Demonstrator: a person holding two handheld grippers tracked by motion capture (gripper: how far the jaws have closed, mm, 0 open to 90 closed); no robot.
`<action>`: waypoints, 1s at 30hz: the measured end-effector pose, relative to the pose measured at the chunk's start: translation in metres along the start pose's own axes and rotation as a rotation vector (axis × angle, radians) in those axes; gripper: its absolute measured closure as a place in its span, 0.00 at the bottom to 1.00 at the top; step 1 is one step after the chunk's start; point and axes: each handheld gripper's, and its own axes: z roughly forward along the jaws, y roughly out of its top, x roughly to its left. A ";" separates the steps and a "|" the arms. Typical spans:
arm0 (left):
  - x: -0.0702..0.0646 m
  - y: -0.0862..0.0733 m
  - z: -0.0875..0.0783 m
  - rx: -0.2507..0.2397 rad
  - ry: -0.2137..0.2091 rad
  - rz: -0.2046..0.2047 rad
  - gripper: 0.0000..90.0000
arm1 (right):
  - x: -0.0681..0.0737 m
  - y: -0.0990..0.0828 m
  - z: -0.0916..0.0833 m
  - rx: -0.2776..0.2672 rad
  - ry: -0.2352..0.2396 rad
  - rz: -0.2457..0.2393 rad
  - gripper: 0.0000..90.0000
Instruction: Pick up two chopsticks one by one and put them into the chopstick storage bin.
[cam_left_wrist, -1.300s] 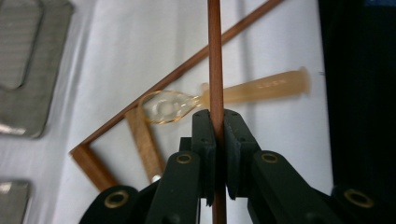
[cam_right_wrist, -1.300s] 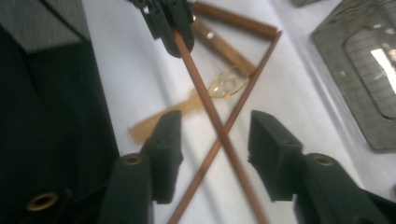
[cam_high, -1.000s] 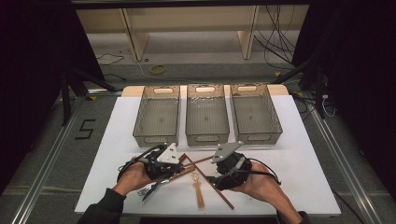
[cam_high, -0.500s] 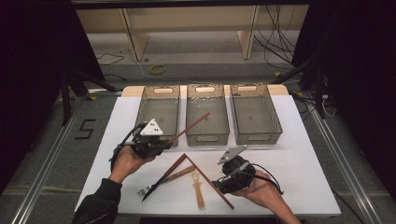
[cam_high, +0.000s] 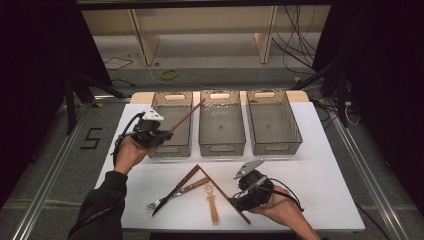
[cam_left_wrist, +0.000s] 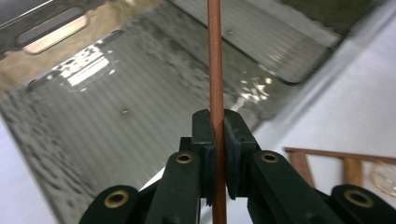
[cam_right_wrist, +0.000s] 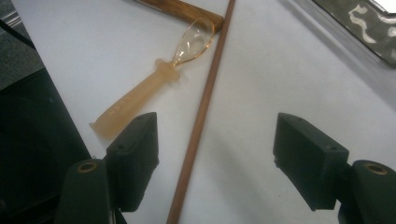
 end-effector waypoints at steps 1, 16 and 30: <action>0.004 0.001 0.001 0.004 0.004 -0.010 0.93 | 0.000 0.000 0.000 0.001 0.001 0.003 0.35; 0.046 0.008 0.026 0.040 0.067 -0.158 0.93 | 0.000 -0.002 0.001 0.007 0.005 0.007 0.35; 0.056 0.001 0.046 0.075 0.095 -0.263 0.80 | -0.001 -0.003 0.001 0.007 0.013 0.009 0.35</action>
